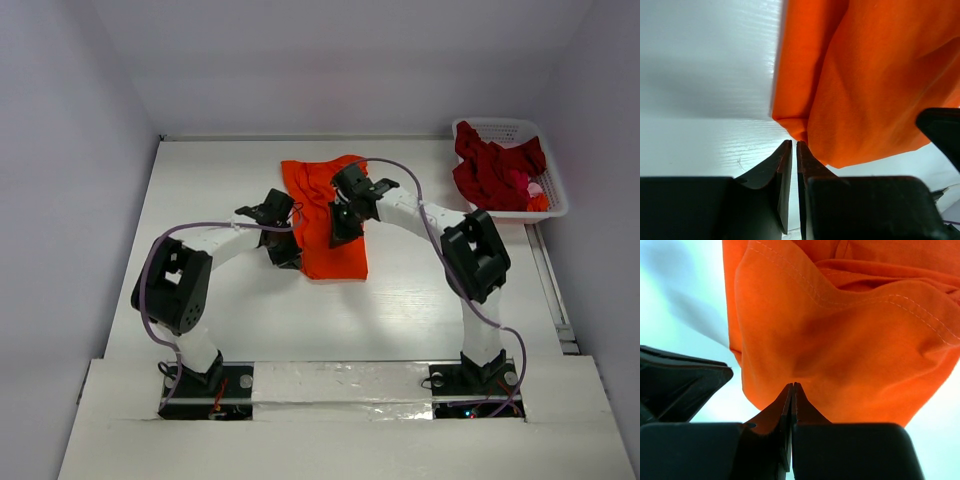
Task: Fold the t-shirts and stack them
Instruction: Fold the folded rectangular tshirt in 1/3 of the way
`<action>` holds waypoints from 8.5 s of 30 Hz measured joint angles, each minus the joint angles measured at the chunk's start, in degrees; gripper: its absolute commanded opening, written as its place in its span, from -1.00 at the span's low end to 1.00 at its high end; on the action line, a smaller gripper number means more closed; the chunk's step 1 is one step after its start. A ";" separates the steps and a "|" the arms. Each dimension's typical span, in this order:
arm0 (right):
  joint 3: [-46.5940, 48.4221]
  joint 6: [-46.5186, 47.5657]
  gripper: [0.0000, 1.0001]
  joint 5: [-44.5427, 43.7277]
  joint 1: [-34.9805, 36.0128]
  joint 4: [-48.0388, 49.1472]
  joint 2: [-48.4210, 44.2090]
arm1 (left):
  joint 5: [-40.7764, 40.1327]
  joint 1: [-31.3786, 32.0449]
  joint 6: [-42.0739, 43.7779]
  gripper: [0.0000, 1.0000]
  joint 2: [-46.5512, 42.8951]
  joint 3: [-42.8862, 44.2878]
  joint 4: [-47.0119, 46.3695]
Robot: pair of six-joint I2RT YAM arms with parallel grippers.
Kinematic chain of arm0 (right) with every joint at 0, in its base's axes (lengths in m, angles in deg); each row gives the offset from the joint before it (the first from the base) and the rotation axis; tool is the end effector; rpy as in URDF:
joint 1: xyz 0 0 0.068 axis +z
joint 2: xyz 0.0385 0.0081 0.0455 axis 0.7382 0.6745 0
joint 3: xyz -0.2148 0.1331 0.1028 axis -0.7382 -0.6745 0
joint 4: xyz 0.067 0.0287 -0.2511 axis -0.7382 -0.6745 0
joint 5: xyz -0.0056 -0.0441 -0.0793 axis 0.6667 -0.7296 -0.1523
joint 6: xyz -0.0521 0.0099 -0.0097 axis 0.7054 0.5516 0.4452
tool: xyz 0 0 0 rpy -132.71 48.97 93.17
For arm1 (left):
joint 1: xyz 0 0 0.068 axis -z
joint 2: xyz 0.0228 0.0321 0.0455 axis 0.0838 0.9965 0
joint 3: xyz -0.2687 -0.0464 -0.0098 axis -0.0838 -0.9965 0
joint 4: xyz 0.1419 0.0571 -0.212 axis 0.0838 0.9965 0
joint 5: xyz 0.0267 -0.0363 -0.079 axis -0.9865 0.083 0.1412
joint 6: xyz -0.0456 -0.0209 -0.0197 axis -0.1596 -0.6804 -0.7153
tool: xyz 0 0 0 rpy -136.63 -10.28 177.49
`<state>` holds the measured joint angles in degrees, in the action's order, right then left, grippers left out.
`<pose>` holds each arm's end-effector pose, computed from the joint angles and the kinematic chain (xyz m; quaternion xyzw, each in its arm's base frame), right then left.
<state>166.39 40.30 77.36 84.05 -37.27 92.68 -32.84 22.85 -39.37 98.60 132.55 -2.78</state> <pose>0.3424 0.2639 0.2081 -0.1097 0.9578 0.2263 0.1392 0.2924 -0.1609 0.1807 -0.1013 0.9596 -0.2167 0.1484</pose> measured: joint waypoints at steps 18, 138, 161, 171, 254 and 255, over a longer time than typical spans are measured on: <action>-0.72 -1.20 -1.00 1.01 0.00 1.55 4.79 | -1.40 -1.86 -0.63 -0.87 -3.65 1.55 0.68; 4.94 -3.54 -1.00 -7.45 -2.38 0.94 8.98 | 12.17 -5.92 1.01 -1.00 -5.38 -10.45 -3.48; 4.90 -3.54 -1.00 -7.48 -2.38 0.96 8.96 | 19.67 -10.16 -6.88 -1.00 -2.21 -13.38 -21.16; 4.90 -3.54 -1.00 -7.48 -2.38 0.96 8.96 | 18.95 -10.16 -6.88 -1.00 -1.42 -13.60 -21.84; 4.90 -3.58 -1.00 -7.06 -2.38 0.96 8.96 | 16.39 -6.64 -5.40 -1.00 2.58 -10.82 -19.65; 4.90 -3.58 -1.00 -7.06 -2.38 0.96 8.96 | 16.70 -6.67 -4.87 -1.00 2.69 -10.78 -19.39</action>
<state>171.28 36.72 70.30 81.67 -36.31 101.64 -16.14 16.19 -44.24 101.28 121.77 -22.17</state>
